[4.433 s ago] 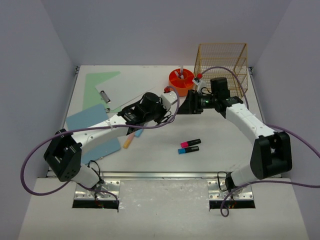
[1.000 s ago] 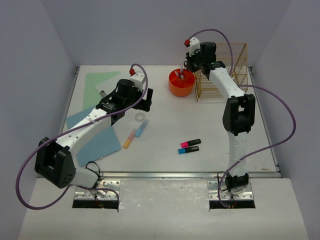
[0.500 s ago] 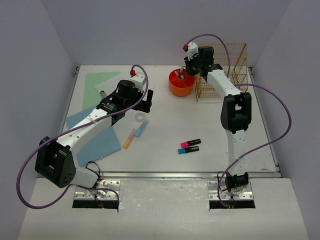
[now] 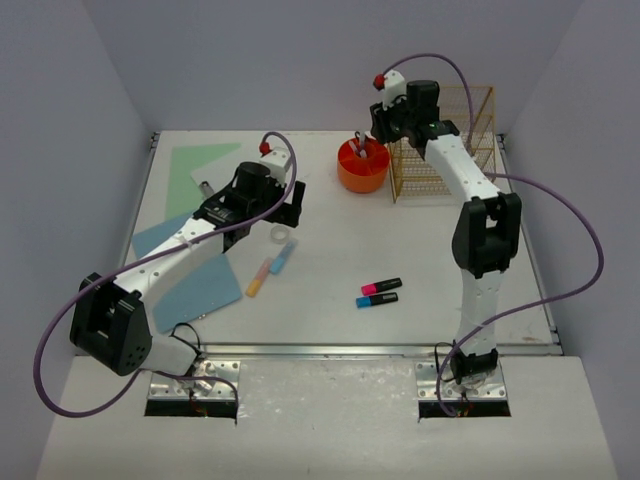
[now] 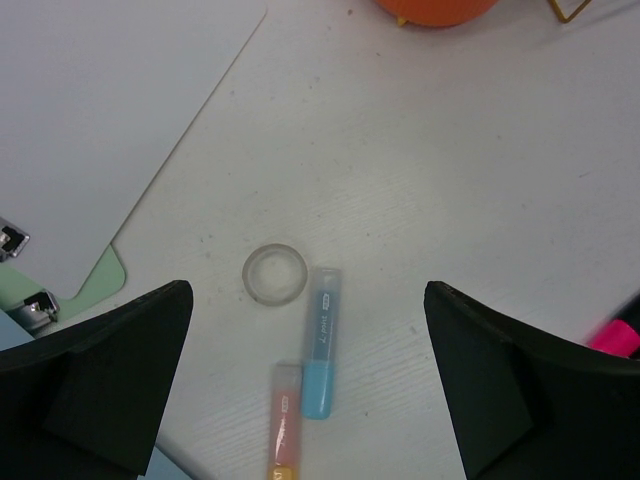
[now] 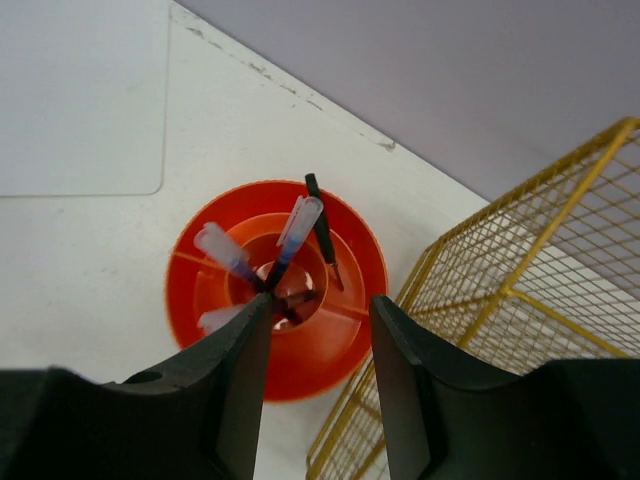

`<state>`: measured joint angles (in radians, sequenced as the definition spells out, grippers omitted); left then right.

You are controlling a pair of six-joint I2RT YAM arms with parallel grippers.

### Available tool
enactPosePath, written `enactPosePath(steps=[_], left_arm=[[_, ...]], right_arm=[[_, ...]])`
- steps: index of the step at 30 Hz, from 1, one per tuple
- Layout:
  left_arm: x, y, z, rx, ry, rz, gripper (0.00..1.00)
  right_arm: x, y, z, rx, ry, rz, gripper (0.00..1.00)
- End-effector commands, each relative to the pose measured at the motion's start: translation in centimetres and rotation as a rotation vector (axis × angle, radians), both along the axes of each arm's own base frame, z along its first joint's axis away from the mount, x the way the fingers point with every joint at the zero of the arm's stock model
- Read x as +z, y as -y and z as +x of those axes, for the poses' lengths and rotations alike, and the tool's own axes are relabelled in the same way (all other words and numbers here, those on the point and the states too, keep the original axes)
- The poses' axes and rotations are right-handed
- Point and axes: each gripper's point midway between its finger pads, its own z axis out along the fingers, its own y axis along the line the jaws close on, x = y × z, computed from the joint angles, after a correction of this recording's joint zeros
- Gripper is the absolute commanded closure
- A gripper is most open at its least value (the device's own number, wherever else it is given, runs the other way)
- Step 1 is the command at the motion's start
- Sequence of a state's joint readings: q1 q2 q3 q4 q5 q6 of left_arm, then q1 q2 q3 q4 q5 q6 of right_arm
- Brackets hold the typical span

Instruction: Organize the desk

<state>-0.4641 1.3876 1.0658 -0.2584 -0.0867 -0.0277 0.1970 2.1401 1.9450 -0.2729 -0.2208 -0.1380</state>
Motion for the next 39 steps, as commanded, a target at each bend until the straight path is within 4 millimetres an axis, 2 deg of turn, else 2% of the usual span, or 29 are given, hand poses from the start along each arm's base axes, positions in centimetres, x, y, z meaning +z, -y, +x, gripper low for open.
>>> enactPosePath(steps=[1,4,6,8,9,11,13,16,19,22,24,26,28,32,35,39], left_arm=[[0.2,-0.2,-0.4,-0.003,0.005,-0.002,0.00],[-1.5,-0.6,-1.3,-0.065,-0.050,0.061,0.00],[-3.5,-1.0,-2.0,-0.101,-0.118,0.122,0.03],[-5.8,-1.4,-2.5,-0.147,-0.190,0.198,0.09],[-7.1,-1.9,-3.2,-0.162,-0.246,0.243,0.11],[-9.6,-3.5,-3.8,-0.174,-0.325,0.352,0.14],[-11.2,-4.3,-4.8,-0.185,-0.367,0.401,0.16],[-12.5,-4.5,-5.4,-0.211,-0.403,0.419,0.22],[-12.9,-3.7,-5.1,-0.221,-0.414,0.393,0.28],[-12.8,-2.4,-3.9,-0.224,-0.402,0.365,0.30],[-13.1,-1.8,-3.4,-0.226,-0.390,0.378,0.31],[-13.8,-1.3,-3.3,-0.232,-0.384,0.399,0.32],[-15.5,-0.8,-3.4,-0.245,-0.416,0.417,0.33],[-16.8,-0.2,-3.4,-0.252,-0.459,0.408,0.35],[-17.9,0.2,-3.7,-0.256,-0.504,0.402,0.44],[-18.2,0.9,-3.7,-0.263,-0.528,0.373,0.64]], right_arm=[[11.3,-0.2,-4.4,0.057,0.172,0.069,0.55],[10.1,-0.1,-7.9,0.108,0.117,0.056,0.55],[9.0,0.1,-10.6,0.131,0.057,0.051,0.55],[8.8,0.3,-12.8,0.145,0.036,0.048,0.55],[7.1,0.4,-14.0,0.153,-0.009,0.044,0.54],[5.3,0.7,-15.9,0.162,-0.051,0.039,0.53],[3.7,1.0,-17.9,0.170,-0.075,0.033,0.51],[1.3,1.4,-19.8,0.171,-0.114,0.021,0.51],[0.8,1.4,-20.9,0.182,-0.121,0.027,0.50],[-0.7,1.4,-22.2,0.206,-0.154,0.022,0.50],[-0.9,1.5,-22.5,0.210,-0.155,0.018,0.50],[-1.1,1.5,-22.7,0.215,-0.154,0.012,0.50],[-1.2,1.7,-23.0,0.220,-0.145,-0.003,0.50],[-1.1,2.3,-23.3,0.223,-0.113,-0.046,0.48],[-0.5,2.5,-23.6,0.235,-0.080,-0.069,0.47],[0.6,2.3,-23.9,0.265,-0.035,-0.071,0.47]])
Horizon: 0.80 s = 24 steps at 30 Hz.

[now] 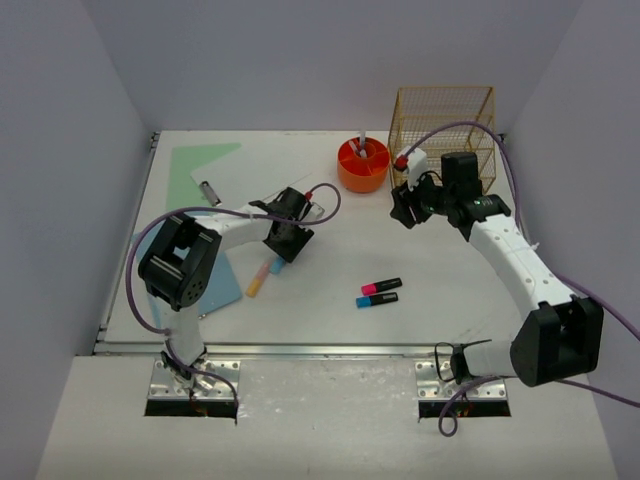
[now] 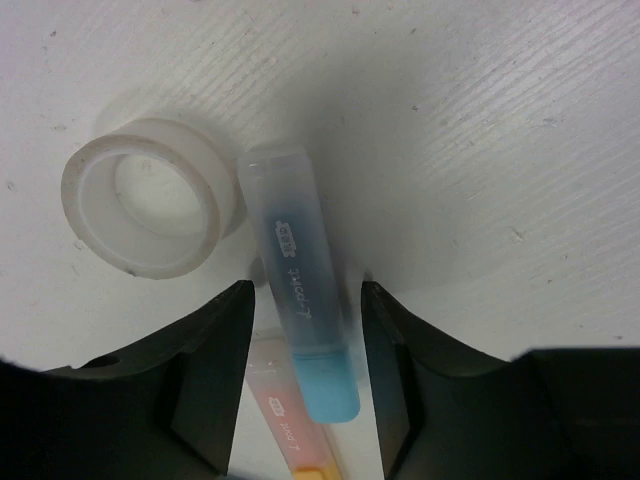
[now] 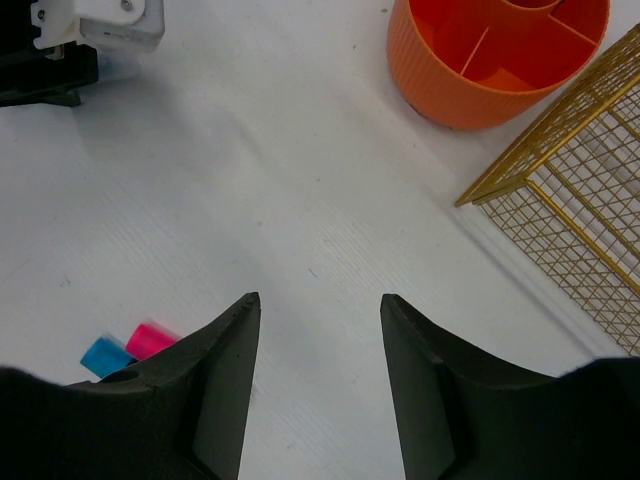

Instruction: Organize the desk

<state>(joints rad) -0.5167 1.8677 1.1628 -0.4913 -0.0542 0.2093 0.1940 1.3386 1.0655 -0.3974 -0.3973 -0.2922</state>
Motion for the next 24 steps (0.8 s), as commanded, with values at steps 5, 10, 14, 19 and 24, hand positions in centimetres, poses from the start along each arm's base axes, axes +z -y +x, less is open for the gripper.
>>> enactPosePath(steps=[5,10,14,19,24], left_arm=[[1.8,3.3,0.0,0.008,-0.042,-0.155,0.92],[7.4,6.9,-0.4,0.023,-0.057,-0.375,1.00],[10.5,6.9,0.1,0.274,-0.051,-0.448,1.00],[10.8,5.0,0.5,0.509,-0.091,-0.478,1.00],[9.6,5.4,-0.5,0.530,-0.173,-0.507,1.00]], right_arm=[[2.1,-1.3,-1.1,0.196,0.203,-0.053,0.45],[1.1,-4.5,-2.9,0.523,0.489,-0.288,0.36],[1.2,-9.3,-5.4,0.751,0.673,-0.359,0.29],[0.9,-14.9,-8.0,0.940,0.806,-0.409,0.24],[-1.1,-19.3,-9.7,1.104,0.905,-0.461,0.25]])
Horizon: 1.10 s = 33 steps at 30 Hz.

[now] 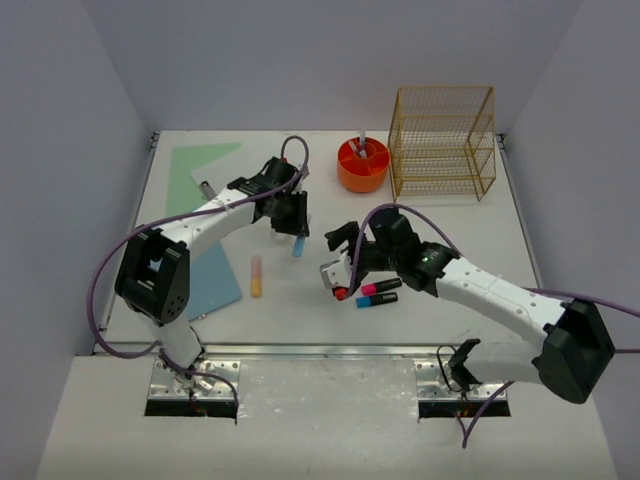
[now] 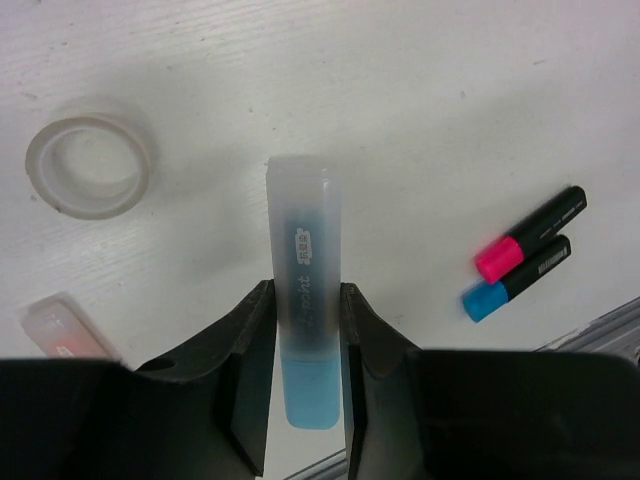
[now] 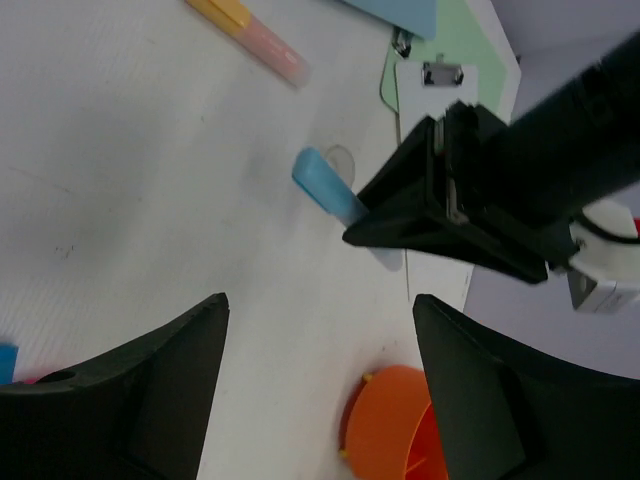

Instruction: Organize the desk

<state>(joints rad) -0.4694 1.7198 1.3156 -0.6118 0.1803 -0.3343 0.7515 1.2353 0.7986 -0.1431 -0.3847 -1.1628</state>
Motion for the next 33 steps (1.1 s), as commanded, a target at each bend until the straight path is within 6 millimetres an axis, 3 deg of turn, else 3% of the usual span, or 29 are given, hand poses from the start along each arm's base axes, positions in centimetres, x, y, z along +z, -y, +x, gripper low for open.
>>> enactPosePath(steps=[1,5,15,22,26,27,28,29,30,33], left_arm=[[-0.8,0.2,-1.0,0.077,-0.108,-0.065,1.00],[-1.2,0.6,-1.3,0.061,-0.155,-0.109,1.00],[-1.4,1.6,-2.7,0.031,-0.215,-0.185,1.00],[-1.2,1.7,-2.8,0.027,-0.229,-0.217,1.00],[-1.0,1.9,-2.9,0.016,-0.238,-0.247,0.97],[-0.8,1.9,-2.9,0.009,-0.231,-0.258,0.89],[-0.7,1.7,-2.7,0.009,-0.223,-0.267,0.60],[-0.5,1.4,-2.6,0.012,-0.216,-0.274,0.21],[-0.4,1.1,-2.4,0.017,-0.206,-0.273,0.02],[0.0,-0.7,-0.8,0.066,-0.157,-0.238,0.00]], right_arm=[[-0.3,-4.4,0.1,0.155,0.181,-0.033,0.25],[-2.0,-6.5,0.6,0.205,0.195,-0.057,0.25],[-3.4,-9.6,3.8,0.199,0.294,-0.058,0.31],[-4.6,-10.4,4.4,0.220,0.329,-0.064,0.53],[-4.7,-10.4,4.2,0.241,0.343,-0.073,0.82],[-4.6,-10.4,4.1,0.241,0.346,-0.071,0.91],[-4.3,-10.3,4.1,0.240,0.348,-0.067,0.96],[-3.9,-10.2,3.9,0.239,0.350,-0.060,0.99],[-3.6,-10.1,3.8,0.237,0.346,-0.056,1.00],[-1.9,-9.5,3.3,0.212,0.321,-0.022,1.00]])
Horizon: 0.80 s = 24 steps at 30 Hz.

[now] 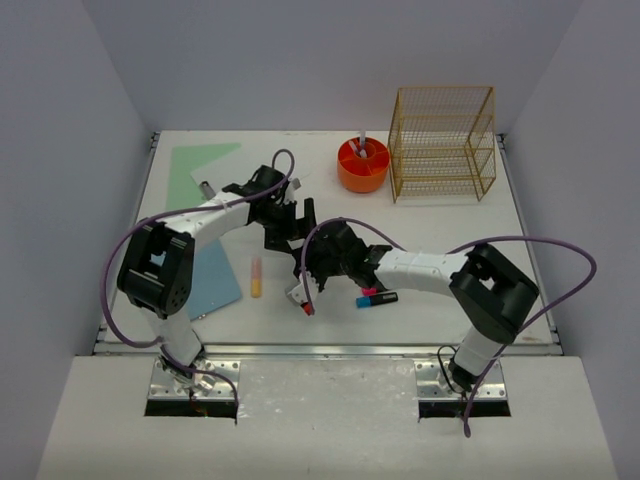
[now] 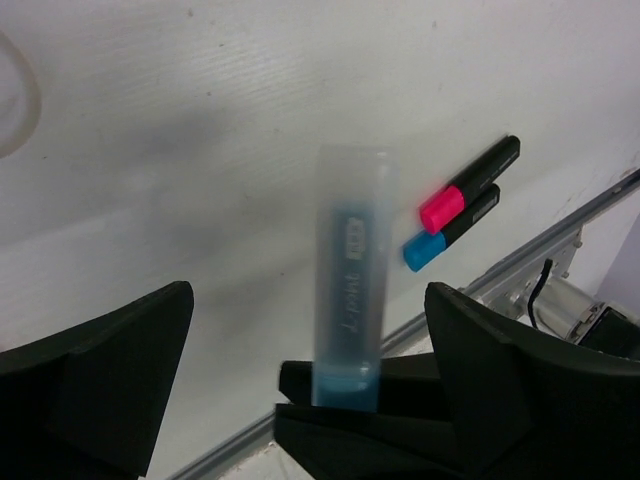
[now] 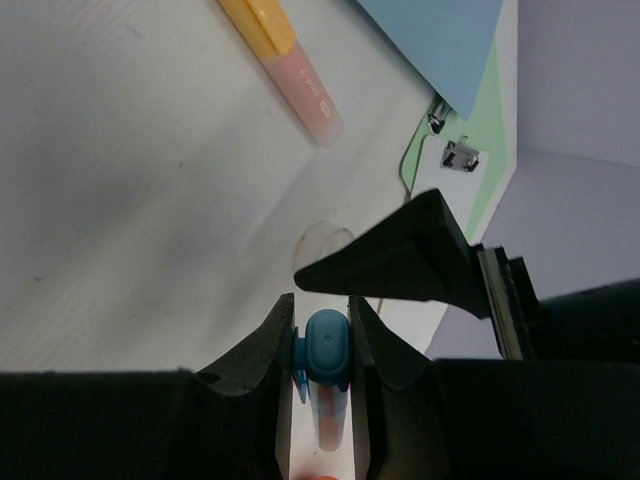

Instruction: Organize the desk

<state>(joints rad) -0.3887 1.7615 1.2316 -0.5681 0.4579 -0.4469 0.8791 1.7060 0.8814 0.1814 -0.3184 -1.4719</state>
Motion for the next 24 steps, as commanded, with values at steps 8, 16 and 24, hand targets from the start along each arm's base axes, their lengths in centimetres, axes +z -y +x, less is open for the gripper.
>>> enactPosePath(steps=[8,16,24], left_arm=[[7.3,-11.2,9.4,0.311,0.290,0.042,0.00],[8.4,-13.4,9.3,0.343,0.423,0.077,0.00],[6.7,-13.2,8.9,0.326,0.369,0.085,0.00]], right_arm=[[11.8,5.0,6.3,-0.442,-0.317,0.364,1.00],[17.9,18.1,21.9,-1.080,-0.687,0.940,1.00],[17.1,22.3,27.3,-1.288,-0.790,1.195,1.00]])
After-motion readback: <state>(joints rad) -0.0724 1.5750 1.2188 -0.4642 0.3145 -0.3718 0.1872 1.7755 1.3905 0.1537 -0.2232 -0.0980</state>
